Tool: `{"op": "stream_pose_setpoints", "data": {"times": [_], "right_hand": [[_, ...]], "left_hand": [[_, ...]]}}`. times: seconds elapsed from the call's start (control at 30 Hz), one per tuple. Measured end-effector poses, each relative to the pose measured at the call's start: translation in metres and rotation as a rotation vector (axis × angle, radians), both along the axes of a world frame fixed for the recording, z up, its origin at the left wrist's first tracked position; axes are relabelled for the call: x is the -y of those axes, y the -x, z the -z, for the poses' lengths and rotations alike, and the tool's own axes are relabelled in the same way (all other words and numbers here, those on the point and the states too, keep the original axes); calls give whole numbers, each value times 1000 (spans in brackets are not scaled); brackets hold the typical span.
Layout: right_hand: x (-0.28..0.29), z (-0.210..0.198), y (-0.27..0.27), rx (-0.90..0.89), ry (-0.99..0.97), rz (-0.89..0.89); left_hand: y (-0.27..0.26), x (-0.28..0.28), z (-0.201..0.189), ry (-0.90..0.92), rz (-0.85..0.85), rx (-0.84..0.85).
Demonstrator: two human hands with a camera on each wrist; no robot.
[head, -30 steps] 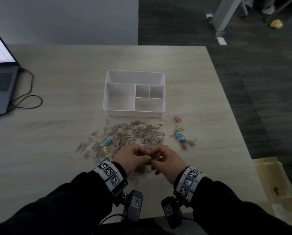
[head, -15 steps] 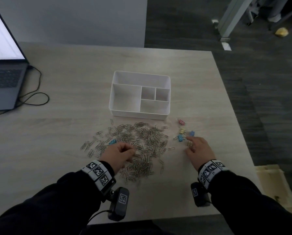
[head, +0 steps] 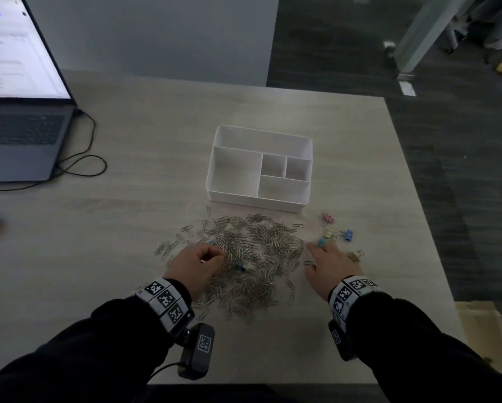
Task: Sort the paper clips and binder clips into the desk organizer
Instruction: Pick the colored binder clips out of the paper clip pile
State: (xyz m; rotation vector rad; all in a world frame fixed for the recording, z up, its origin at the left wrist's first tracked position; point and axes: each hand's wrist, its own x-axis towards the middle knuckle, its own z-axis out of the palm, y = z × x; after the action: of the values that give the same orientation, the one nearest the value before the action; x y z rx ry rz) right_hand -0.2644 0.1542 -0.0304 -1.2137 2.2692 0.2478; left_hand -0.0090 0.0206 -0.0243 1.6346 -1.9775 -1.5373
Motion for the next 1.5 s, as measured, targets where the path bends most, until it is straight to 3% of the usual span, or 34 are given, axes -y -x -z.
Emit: {"op": "stream_pose_setpoints", "data": {"times": [0.17, 0.37, 0.5, 0.8, 1.3, 1.37, 1.5], "right_hand": [[10, 5, -18, 111, 83, -90], [27, 5, -52, 263, 328, -120], [44, 10, -79, 329, 320, -232], [60, 11, -94, 353, 282, -197], [31, -1, -69, 794, 486, 737], [31, -4, -68, 926, 474, 848], [33, -12, -72, 1112, 451, 983]], "left_hand": [[-16, 11, 1, 116, -5, 77], [-40, 25, 11, 222, 37, 176], [-46, 24, 10, 236, 166, 230], [-37, 7, 23, 316, 530, 285], [-25, 30, 7, 330, 561, 259], [-22, 26, -1, 259, 436, 201], [0, 12, -18, -147, -11, -88]]}}
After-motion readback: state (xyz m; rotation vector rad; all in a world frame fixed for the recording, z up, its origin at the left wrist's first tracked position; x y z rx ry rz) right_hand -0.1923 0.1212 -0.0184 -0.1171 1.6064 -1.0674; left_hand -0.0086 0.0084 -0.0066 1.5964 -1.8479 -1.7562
